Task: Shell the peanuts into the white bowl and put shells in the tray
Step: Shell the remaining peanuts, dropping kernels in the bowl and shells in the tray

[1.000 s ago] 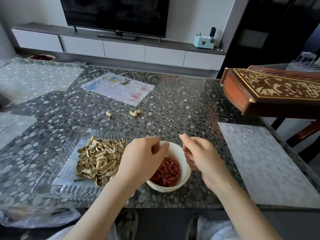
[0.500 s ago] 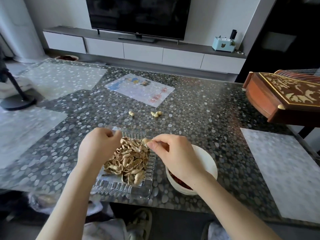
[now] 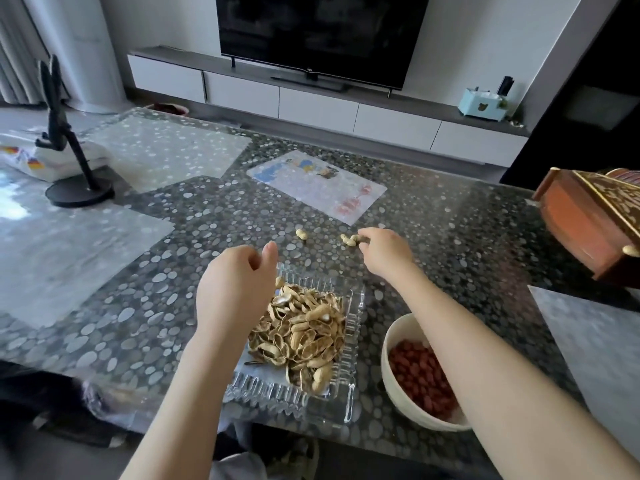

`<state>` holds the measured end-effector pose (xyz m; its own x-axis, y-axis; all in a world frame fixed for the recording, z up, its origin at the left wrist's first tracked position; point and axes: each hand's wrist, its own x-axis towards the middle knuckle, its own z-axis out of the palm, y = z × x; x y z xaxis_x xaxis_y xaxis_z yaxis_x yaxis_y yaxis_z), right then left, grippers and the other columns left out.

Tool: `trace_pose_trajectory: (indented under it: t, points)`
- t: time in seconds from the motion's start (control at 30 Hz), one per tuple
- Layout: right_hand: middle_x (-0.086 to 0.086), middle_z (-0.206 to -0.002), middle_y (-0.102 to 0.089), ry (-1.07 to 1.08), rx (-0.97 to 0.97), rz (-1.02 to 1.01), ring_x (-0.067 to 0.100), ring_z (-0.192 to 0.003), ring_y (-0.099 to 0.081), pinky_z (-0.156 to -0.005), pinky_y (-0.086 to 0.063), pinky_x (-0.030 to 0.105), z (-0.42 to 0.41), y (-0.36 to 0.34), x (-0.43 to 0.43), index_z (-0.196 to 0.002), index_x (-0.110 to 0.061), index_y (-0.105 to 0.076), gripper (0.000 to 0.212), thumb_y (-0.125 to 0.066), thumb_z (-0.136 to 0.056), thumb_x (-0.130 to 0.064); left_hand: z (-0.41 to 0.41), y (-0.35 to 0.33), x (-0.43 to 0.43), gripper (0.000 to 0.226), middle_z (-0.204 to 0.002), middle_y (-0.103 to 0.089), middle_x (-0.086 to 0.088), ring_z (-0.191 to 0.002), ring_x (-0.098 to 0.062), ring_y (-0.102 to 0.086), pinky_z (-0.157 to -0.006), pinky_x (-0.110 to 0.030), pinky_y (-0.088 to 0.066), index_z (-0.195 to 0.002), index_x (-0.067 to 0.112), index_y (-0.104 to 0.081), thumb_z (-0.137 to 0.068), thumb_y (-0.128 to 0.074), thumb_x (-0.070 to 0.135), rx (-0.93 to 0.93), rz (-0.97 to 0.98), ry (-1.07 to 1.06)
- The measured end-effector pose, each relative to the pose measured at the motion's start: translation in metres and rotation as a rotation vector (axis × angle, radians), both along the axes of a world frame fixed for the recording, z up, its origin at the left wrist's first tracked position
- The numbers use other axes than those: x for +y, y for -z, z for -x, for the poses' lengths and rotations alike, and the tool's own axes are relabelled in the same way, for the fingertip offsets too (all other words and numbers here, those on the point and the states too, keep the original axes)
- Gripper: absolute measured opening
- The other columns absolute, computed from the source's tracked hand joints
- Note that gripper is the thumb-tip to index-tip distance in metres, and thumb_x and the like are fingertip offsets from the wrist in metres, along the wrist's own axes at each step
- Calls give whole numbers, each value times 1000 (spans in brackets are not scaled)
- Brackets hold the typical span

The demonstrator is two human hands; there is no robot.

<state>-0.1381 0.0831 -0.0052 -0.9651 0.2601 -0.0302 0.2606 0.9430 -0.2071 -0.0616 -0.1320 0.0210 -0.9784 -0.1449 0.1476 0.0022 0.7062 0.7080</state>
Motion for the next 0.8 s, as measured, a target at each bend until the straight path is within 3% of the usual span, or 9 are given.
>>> trace_pose_trajectory:
  t: [0.17, 0.3, 0.43, 0.5, 0.6, 0.67, 0.8]
  points:
    - [10, -137, -43, -4, -82, -74, 31, -122, -48, -93, -40, 35, 35, 15, -2, -139, -30, -47, 40, -43, -100, -38, 5, -4, 2, 51, -46, -33, 2, -44, -16, -29, -46, -27, -21, -54, 13, -32, -97, -43, 38, 49, -21, 0]
    - [9, -129, -46, -25, 0, -121, 29, -112, -53, -88, -43, 34, 41, 21, -8, -119, -23, -64, 25, -56, -96, -27, 8, -6, 4, 50, -48, -33, 2, -45, -16, -29, -46, -28, -21, -55, 12, -32, -97, -44, 36, 94, -34, 16]
    - [5, -108, -50, -118, 15, -60, 29, -98, -57, -80, -44, 34, 35, 16, -12, -101, -18, -67, 18, -55, -96, -32, 8, -6, 9, 47, -50, -33, 2, -45, -15, -28, -46, -27, -20, -57, 13, -31, -99, -42, 32, 115, -47, 46]
    - [5, -91, -57, -151, 1, 220, 28, -83, -60, -69, -44, 32, 24, 5, -15, -95, -10, -64, 23, -50, -99, -28, 7, -5, 13, 44, -51, -35, 2, -46, -13, -30, -46, -26, -20, -59, 14, -33, -100, -40, 28, 123, -64, 76]
    - [4, -74, -57, -153, -45, 993, 12, -61, -53, -50, -42, 20, -19, -23, -22, -98, 1, -60, 19, -46, -100, -11, 2, -5, 18, 39, -53, -39, 3, -46, -11, -32, -43, -22, -23, -63, 12, -40, -99, -42, 26, 153, -115, 134]
    - [1, -68, -52, -169, -96, 1376, 8, -56, -45, -47, -37, 17, -55, -40, -21, -100, 2, -59, 20, -44, -100, -10, -4, -5, 23, 36, -55, -44, 0, -47, -12, -33, -43, -20, -27, -69, 5, -51, -97, -46, 27, 173, -210, 193]
    - [-4, -60, -47, -149, -97, 1640, 5, -49, -38, -50, -30, 17, -121, -54, -14, -100, 2, -62, 29, -52, -89, -22, -23, -10, 37, 44, -59, -46, -6, -49, -13, -34, -48, -24, -26, -78, -1, -59, -96, -46, 37, 130, -424, 414]
